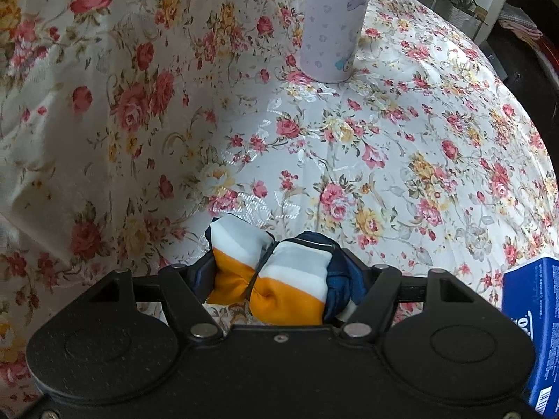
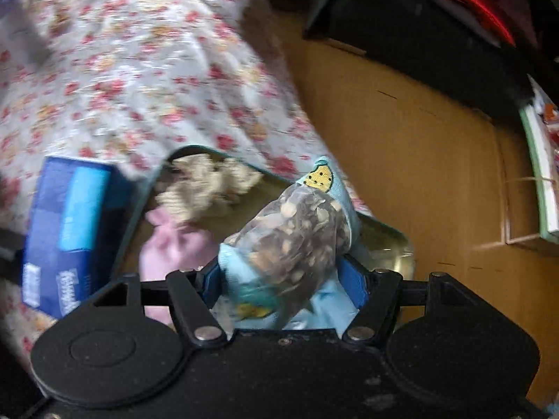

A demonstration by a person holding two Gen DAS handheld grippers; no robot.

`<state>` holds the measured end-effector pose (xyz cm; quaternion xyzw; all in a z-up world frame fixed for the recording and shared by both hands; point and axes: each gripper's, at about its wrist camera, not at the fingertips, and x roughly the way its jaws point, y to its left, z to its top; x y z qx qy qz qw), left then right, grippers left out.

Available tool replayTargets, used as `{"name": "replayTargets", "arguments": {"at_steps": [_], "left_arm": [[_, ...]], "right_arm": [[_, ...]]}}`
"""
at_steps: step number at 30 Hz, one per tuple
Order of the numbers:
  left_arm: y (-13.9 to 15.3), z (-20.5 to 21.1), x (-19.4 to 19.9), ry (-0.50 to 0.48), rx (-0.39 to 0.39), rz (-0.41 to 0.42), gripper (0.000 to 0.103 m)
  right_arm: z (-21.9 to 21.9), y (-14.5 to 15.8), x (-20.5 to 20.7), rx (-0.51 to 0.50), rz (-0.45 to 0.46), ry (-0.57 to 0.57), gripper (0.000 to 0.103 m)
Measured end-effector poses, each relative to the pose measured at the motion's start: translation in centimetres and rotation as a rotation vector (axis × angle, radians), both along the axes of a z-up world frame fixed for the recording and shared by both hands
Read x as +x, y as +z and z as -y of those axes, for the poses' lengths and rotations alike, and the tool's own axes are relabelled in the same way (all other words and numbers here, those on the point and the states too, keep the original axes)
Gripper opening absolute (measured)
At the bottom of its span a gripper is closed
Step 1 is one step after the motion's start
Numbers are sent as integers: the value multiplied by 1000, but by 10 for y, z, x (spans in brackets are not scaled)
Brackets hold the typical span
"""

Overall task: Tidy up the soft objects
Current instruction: 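Carry the seed sachet and striped socks into the tin tray and release both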

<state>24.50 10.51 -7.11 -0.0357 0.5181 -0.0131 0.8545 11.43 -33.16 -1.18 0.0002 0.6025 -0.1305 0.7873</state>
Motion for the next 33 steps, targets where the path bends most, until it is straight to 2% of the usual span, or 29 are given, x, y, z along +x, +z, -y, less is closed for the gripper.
{"name": "replayTargets", "arguments": {"at_steps": [1, 2, 10, 18, 22, 27, 33], "left_arm": [[1, 1, -1, -2, 7, 6, 66], [2, 2, -2, -5, 15, 12, 66], [10, 13, -11, -54, 65, 48, 66], [54, 35, -45, -106, 81, 110, 66], [84, 64, -69, -180, 88, 136, 66], [117, 110, -91, -282, 56, 136, 66], [133, 173, -108, -411, 50, 107, 66]], "right_arm": [[4, -2, 1, -3, 1, -10, 76], [7, -4, 1, -1, 9, -22, 78], [9, -12, -8, 46, 14, -4, 78], [-3, 6, -45, 99, 65, 31, 78], [-16, 10, -67, 135, 81, 44, 78], [-37, 6, -96, 165, 99, 62, 78], [-71, -18, -131, 217, 78, 88, 79]]}}
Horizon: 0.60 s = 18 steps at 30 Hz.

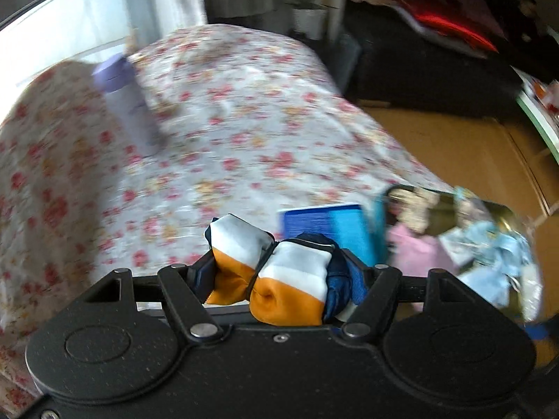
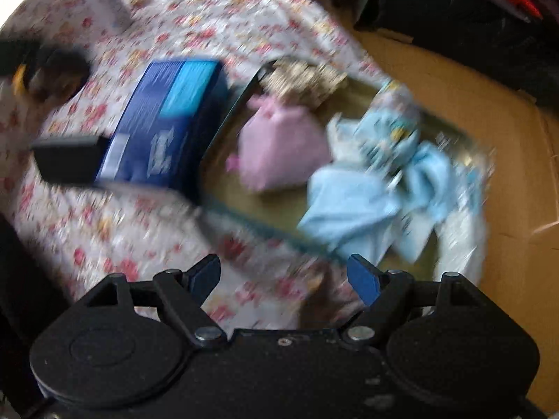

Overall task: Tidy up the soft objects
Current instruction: 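Carry the seed sachet and striped socks into the tin tray and release both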

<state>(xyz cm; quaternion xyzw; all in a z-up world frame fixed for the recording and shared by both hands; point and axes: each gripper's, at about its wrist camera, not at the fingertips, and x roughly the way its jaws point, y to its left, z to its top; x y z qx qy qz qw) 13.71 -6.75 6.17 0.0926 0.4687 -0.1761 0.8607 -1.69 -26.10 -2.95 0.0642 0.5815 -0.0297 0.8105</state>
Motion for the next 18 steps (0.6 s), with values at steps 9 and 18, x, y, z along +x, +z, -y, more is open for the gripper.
{"name": "replayTargets", "arguments": {"at_steps": [9, 18], "left_arm": [[-15, 92, -18, -171, 62, -40, 66], [-30, 167, -26, -296, 94, -58, 74]], "right_arm": [[-36, -36, -37, 63, -28, 15, 79], [-35, -47, -44, 95, -21, -7, 79]]}}
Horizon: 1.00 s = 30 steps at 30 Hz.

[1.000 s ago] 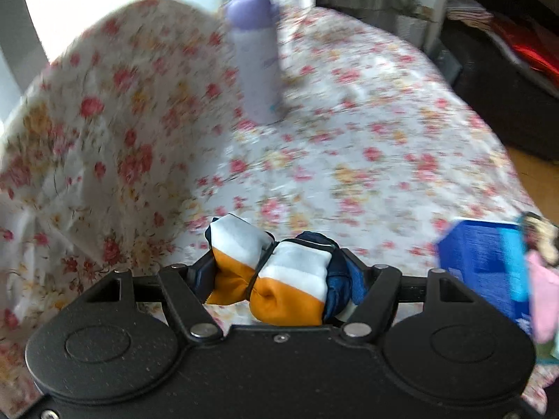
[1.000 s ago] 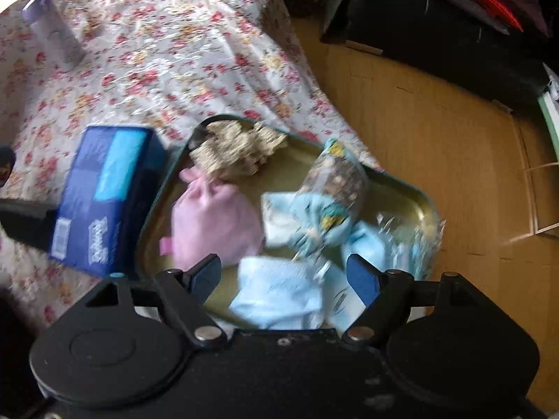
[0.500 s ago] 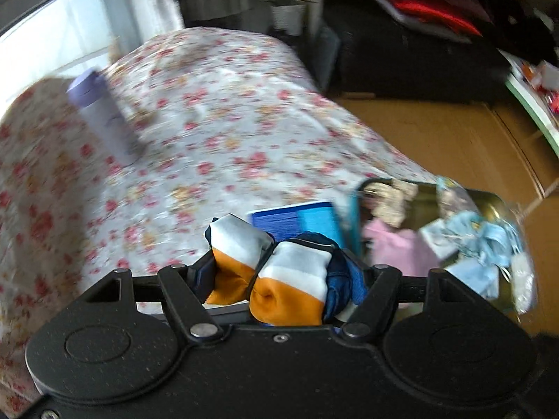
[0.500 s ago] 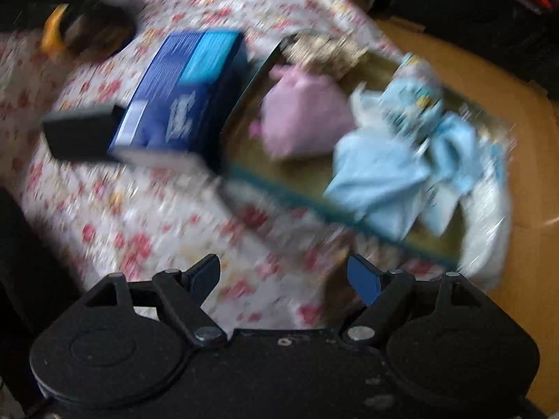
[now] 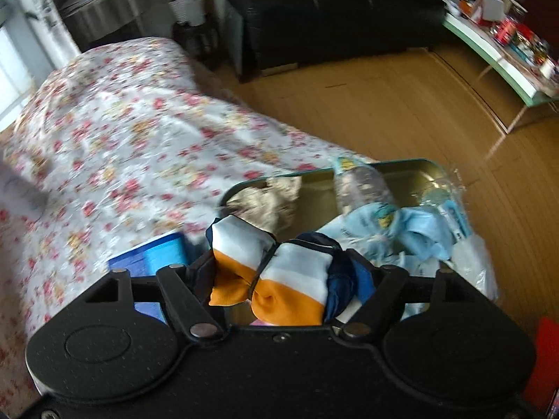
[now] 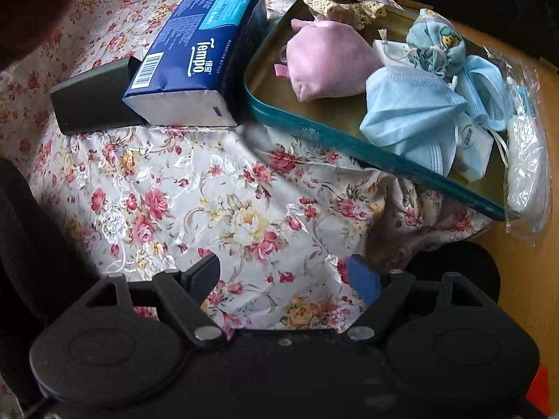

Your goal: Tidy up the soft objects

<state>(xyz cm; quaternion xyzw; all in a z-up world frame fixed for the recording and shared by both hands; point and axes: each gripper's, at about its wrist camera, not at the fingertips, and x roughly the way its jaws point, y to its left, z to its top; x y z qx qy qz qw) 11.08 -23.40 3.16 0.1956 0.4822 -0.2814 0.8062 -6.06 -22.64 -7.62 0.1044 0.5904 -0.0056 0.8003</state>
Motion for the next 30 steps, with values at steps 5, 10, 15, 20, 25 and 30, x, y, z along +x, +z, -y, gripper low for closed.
{"name": "replayTargets", "arguments": {"at_steps": [5, 10, 15, 20, 25, 30], "left_arm": [[-9, 9, -4, -6, 34, -6, 74], [-7, 5, -7, 13, 55, 14, 75], [-2, -2, -12, 35, 75, 59, 75], [0, -15, -19, 54, 70, 63, 77], [1, -34, -27, 80, 71, 66, 77], [1, -60, -30, 131, 53, 34, 79]], "right_arm": [[6, 1, -1, 13, 8, -18, 80], [7, 2, -1, 14, 14, -25, 80], [7, 4, -3, 6, 16, -34, 80], [8, 6, -5, -10, 8, -44, 80], [9, 8, -7, -32, -3, -67, 80], [13, 12, -7, -51, -12, -102, 83]]}}
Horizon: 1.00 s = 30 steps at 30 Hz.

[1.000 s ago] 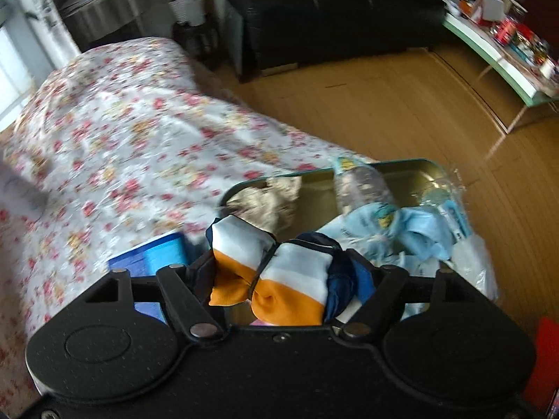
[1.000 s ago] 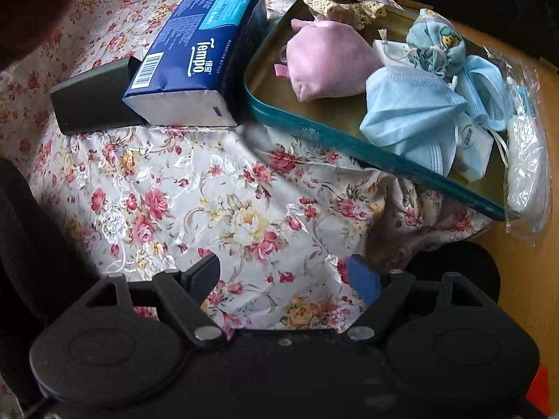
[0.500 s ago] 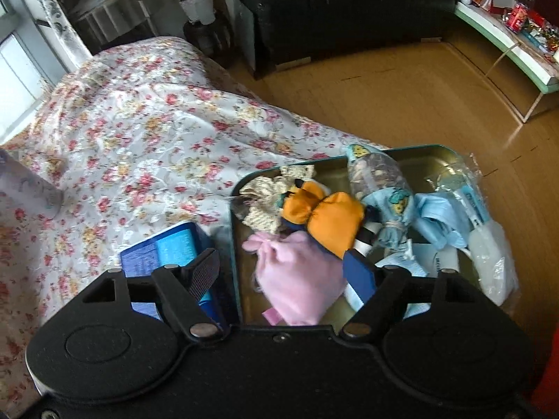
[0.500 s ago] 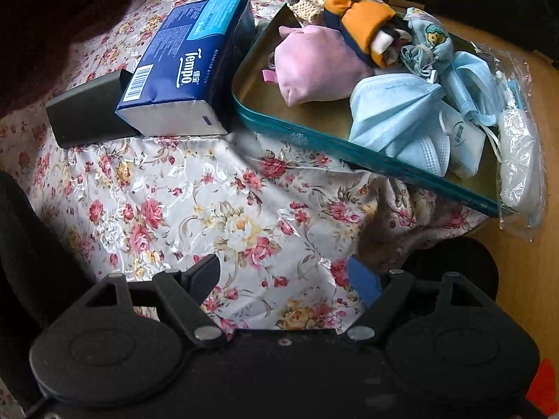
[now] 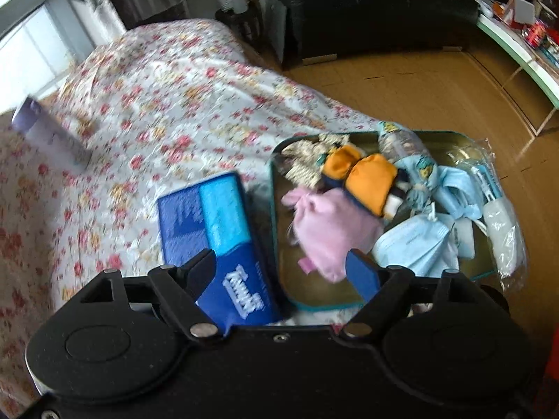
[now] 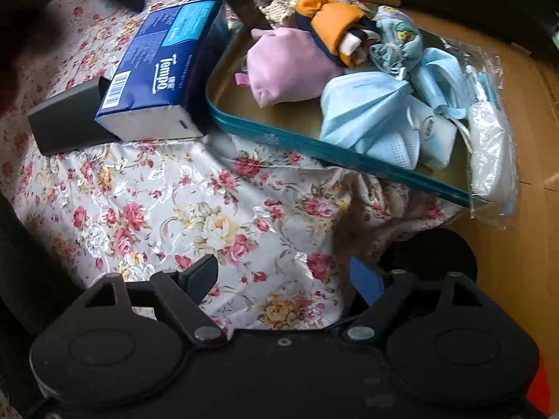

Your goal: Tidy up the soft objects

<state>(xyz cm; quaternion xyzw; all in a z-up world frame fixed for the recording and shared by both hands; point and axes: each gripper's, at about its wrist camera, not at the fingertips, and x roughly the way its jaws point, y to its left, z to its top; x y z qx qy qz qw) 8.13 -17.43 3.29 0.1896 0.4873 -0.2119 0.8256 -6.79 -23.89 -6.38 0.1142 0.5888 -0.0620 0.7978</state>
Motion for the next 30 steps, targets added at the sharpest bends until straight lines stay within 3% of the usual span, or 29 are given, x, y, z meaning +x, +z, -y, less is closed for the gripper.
{"name": "replayTargets", "arguments": {"at_steps": [13, 30], "left_arm": [[-3, -62, -15, 100, -33, -12, 85], [-34, -101, -36, 189, -44, -139, 90]], "right_arm": [[25, 18, 3, -34, 1, -137, 87], [27, 33, 11, -49, 19, -166, 101]]}}
